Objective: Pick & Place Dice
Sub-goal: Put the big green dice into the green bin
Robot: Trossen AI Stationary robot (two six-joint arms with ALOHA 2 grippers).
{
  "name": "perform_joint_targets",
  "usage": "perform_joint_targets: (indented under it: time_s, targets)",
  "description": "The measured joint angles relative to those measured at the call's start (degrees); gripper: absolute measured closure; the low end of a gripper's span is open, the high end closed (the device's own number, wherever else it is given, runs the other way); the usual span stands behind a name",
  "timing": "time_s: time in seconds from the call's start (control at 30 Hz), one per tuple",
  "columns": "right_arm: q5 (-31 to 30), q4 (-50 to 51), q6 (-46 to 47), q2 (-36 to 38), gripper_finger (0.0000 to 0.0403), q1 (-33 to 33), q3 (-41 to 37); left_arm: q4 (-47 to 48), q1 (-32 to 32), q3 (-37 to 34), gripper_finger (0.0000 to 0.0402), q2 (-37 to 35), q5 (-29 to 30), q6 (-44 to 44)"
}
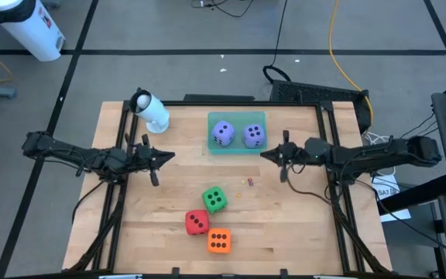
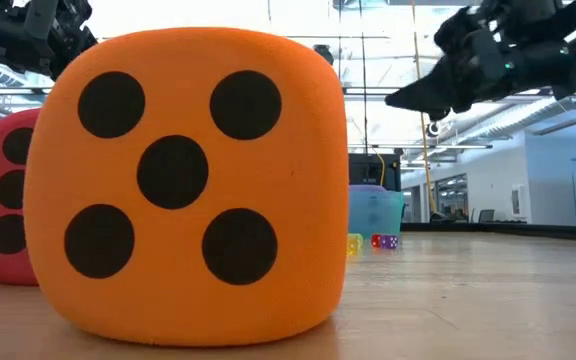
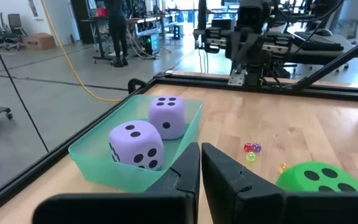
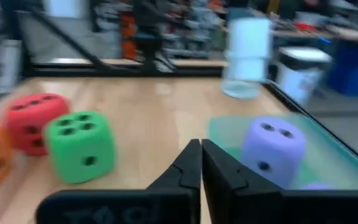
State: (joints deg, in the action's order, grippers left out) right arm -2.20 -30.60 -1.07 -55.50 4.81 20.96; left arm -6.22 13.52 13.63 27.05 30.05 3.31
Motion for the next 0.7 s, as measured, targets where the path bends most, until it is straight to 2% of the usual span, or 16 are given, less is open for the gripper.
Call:
perform_joint_targets:
  time_s: [0.13, 0.2, 0.3, 0.43, 0.57, 0.7]
  targets:
    - [-1.5, 8.5, 8.1, -3.7, 0.0359, -3.2, 7.1, 0.0, 0.0, 0.0, 0.0373, 0.0, 0.0, 0.3]
    - [-4.5, 15.0, 10.3, -6.4, 0.0345, -5.4, 12.6, 0.0, 0.0, 0.0, 0.0373, 0.0, 0.0, 0.4]
    - [-8.1, 23.4, 8.9, -12.0, 0.033, -8.5, 20.8, 0.0, 0.0, 0.0, 0.0373, 0.0, 0.0, 0.5]
    - [-8.2, 28.1, 4.4, -19.3, 0.0298, -11.7, 31.2, 0.1, 0.0, 0.0, 0.0373, 0.0, -0.4, 0.5]
    - [-8.1, 32.2, -0.4, -25.7, 0.0237, -14.0, 39.9, 0.2, 0.0, 0.0, 0.0373, 0.0, -0.5, 0.6]
    - [-8.5, 32.9, -1.7, -30.8, 0.0158, -15.0, 45.9, 0.5, 0.0, 0.0, 0.0373, 0.0, -0.9, 0.7]
